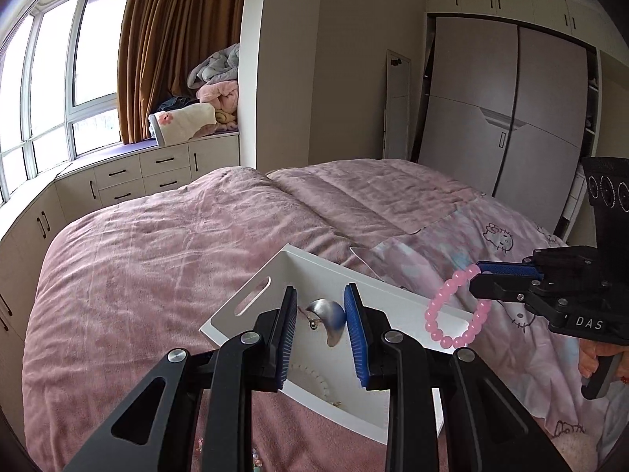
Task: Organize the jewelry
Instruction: 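Lower the pink bracelet into the tray and open the right tool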
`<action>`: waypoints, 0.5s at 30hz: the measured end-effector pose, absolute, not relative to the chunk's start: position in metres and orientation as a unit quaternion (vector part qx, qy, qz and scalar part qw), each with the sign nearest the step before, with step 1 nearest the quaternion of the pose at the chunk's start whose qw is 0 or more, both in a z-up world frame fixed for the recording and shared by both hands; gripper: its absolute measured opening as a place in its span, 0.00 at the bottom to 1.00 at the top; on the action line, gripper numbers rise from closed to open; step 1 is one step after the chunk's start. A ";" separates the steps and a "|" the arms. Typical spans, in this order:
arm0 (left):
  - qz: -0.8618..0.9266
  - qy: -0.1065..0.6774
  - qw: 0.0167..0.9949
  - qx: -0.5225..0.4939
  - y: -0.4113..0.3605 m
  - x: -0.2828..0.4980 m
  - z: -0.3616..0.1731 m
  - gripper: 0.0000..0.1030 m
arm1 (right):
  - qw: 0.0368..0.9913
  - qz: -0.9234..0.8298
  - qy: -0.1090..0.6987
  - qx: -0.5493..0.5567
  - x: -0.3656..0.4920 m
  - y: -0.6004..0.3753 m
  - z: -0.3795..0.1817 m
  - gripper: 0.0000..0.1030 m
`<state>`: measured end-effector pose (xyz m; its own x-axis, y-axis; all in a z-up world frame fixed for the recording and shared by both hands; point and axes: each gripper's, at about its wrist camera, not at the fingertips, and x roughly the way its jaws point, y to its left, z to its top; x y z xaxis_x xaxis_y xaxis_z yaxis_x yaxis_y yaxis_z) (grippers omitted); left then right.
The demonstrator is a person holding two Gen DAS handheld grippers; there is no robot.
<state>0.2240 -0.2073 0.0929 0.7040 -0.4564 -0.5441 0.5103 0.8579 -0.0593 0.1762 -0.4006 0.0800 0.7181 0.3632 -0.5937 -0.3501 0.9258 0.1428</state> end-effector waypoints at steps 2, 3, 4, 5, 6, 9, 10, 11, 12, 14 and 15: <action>-0.265 0.293 0.917 0.057 -0.220 0.235 0.086 0.29 | 0.923 0.191 0.332 0.021 0.180 -0.405 0.072 0.12; -0.268 0.298 0.914 0.062 -0.227 0.240 0.082 0.29 | 0.922 0.190 0.337 0.026 0.182 -0.407 0.067 0.12; -0.271 0.304 0.911 0.068 -0.233 0.246 0.078 0.29 | 0.921 0.189 0.341 0.028 0.184 -0.409 0.063 0.12; -0.272 0.308 0.909 0.077 -0.240 0.249 0.074 0.29 | 0.919 0.187 0.345 0.029 0.185 -0.410 0.059 0.12; -0.274 0.312 0.906 0.086 -0.246 0.254 0.070 0.29 | 0.918 0.185 0.349 0.031 0.187 -0.411 0.055 0.12; -0.281 0.323 0.897 0.106 -0.261 0.265 0.056 0.29 | 0.914 0.183 0.360 0.033 0.194 -0.413 0.044 0.12; -0.283 0.329 0.894 0.110 -0.265 0.269 0.050 0.29 | 0.913 0.183 0.363 0.034 0.196 -0.413 0.041 0.12; -0.281 0.336 0.892 0.115 -0.269 0.273 0.044 0.29 | 0.912 0.183 0.366 0.033 0.199 -0.414 0.038 0.12; -0.279 0.343 0.889 0.120 -0.272 0.278 0.037 0.29 | 0.911 0.183 0.369 0.033 0.202 -0.415 0.035 0.12; -0.275 0.357 0.884 0.126 -0.275 0.286 0.025 0.29 | 0.909 0.183 0.374 0.033 0.206 -0.414 0.029 0.12; -0.272 0.364 0.882 0.128 -0.276 0.290 0.018 0.29 | 0.908 0.183 0.376 0.032 0.209 -0.414 0.026 0.12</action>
